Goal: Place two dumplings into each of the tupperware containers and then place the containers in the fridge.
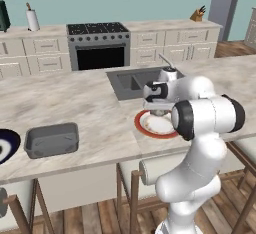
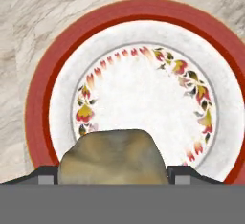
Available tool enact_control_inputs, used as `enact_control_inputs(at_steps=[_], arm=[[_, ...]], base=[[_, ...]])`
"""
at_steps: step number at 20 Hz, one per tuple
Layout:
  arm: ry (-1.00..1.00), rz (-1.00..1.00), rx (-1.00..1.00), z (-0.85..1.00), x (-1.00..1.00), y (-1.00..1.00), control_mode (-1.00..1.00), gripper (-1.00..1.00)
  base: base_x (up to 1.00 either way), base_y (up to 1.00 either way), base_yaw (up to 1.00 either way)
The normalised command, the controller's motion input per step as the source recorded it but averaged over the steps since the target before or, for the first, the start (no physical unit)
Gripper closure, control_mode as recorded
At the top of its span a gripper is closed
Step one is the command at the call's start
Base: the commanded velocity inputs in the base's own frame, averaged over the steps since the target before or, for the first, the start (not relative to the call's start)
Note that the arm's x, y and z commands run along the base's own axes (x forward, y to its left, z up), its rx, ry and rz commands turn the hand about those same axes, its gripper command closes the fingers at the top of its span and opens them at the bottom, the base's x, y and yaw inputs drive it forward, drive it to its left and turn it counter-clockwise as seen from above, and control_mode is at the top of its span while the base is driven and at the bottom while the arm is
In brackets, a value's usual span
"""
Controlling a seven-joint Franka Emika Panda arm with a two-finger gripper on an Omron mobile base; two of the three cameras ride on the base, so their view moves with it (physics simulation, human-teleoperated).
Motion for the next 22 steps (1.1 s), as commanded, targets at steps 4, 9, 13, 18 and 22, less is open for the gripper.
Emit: enact_control_inputs(at_steps=[4, 9, 13, 18, 22], arm=[[0.27, -0.06, -0.01, 0.96, -0.98, 0.0, -1.0, 1.0], [0.16, 0.0, -0.01, 0.86, -1.0, 0.0, -1.0, 1.0], [-0.01, 0.0, -0.02, 0.59, -1.0, 0.1, -1.0, 1.0], [-0.21, 0.0, -0.06, 0.29, -0.84, 0.1, -1.0, 1.0], [-0.05, 0.0, -0.03, 0.01, -0.33, 0.04, -1.0, 1.0]], base=[[0.0, 0.0, 0.0], [0.0, 0.0, 0.0], [0.0, 0.0, 0.0], [0.0, 0.0, 0.0], [0.0, 0.0, 0.0]])
